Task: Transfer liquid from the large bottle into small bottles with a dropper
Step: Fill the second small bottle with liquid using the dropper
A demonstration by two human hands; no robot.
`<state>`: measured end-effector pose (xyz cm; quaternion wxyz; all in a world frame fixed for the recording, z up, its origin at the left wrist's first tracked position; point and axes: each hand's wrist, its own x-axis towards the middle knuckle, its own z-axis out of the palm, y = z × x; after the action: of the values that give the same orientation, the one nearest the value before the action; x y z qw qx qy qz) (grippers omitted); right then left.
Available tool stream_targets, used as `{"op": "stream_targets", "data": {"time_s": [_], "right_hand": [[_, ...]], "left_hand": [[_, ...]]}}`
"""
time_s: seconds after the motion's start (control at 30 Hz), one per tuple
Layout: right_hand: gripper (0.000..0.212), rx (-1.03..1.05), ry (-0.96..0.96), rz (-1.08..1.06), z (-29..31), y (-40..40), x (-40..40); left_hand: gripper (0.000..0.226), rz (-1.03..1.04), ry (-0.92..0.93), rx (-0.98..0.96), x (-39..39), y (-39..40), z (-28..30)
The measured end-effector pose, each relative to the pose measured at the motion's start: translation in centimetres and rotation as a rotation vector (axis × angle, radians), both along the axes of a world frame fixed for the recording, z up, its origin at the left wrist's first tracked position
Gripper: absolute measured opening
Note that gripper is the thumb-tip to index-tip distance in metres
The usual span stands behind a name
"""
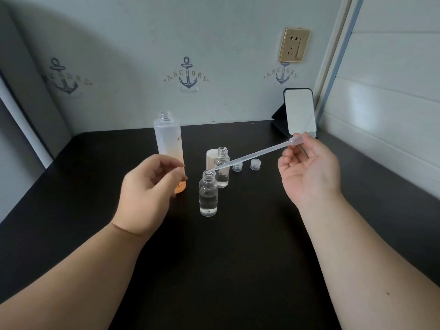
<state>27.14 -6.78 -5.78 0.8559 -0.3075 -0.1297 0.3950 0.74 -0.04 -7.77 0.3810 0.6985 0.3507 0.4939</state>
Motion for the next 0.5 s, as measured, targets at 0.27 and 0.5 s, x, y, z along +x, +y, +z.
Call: {"op": "stream_targets", "data": {"time_s": [0.27,0.5], "right_hand": [[0.009,0.005,-0.024,0.006,0.07,-0.08,0.11],[0.009,0.010,-0.018,0.004,0.19,-0.07,0.06]], "left_hand": [[0.049,-0.338,0.358,-0.022,0.51,0.37,-0.47],[0.026,-0.237,0.496,0.099,0.79,0.64,-0.44]]}}
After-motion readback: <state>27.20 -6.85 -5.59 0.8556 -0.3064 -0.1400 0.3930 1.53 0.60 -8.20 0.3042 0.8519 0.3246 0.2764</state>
